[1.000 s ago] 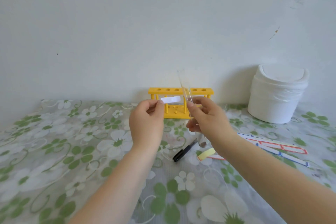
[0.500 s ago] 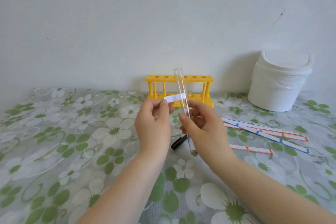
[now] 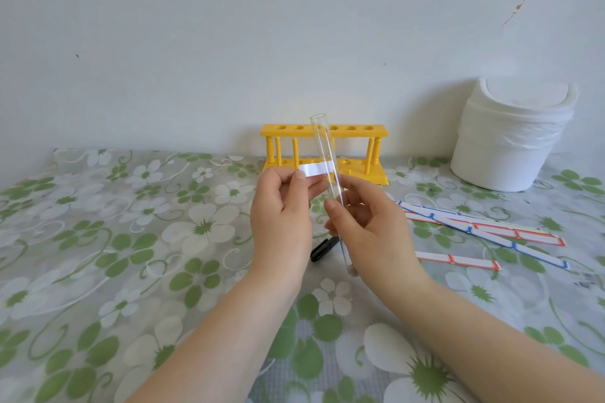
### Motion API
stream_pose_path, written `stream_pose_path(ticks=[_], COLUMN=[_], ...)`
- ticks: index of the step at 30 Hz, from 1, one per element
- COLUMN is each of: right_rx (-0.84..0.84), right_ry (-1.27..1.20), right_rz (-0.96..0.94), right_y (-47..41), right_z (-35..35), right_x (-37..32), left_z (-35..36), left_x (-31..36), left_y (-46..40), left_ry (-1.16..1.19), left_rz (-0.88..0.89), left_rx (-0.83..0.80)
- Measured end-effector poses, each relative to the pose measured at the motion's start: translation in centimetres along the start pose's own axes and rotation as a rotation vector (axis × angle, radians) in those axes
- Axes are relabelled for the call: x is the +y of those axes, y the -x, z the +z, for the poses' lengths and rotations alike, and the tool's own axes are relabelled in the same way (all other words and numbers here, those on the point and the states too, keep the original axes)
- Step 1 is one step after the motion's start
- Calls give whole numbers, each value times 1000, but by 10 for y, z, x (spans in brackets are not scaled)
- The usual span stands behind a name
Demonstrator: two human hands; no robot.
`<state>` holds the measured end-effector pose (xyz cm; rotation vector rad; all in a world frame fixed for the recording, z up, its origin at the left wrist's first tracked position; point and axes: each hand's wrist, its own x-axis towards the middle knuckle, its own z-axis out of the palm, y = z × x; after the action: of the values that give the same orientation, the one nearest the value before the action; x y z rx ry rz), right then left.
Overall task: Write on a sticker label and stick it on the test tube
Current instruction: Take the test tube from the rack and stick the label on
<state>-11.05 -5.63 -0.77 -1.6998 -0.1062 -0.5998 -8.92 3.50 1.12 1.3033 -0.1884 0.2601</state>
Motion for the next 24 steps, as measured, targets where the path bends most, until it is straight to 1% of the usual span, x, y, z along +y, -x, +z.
stream_pose_path(ticks=[8, 12, 19, 24], right_rx=[0, -18, -23, -29], right_ry=[-18, -59, -107, -117], right_rz=[5, 33, 63, 57], right_y=[0, 1, 2, 3], right_z=[-1, -2, -1, -1], right_x=[1, -2, -4, -5], left_z=[2, 3, 3, 3], left_x=[-1, 0, 0, 1], left_y=[2, 2, 2, 4], left_ry=[-18, 27, 55, 38], left_rz=[-6, -59, -84, -63], left_rx=[-21, -60, -87, -115])
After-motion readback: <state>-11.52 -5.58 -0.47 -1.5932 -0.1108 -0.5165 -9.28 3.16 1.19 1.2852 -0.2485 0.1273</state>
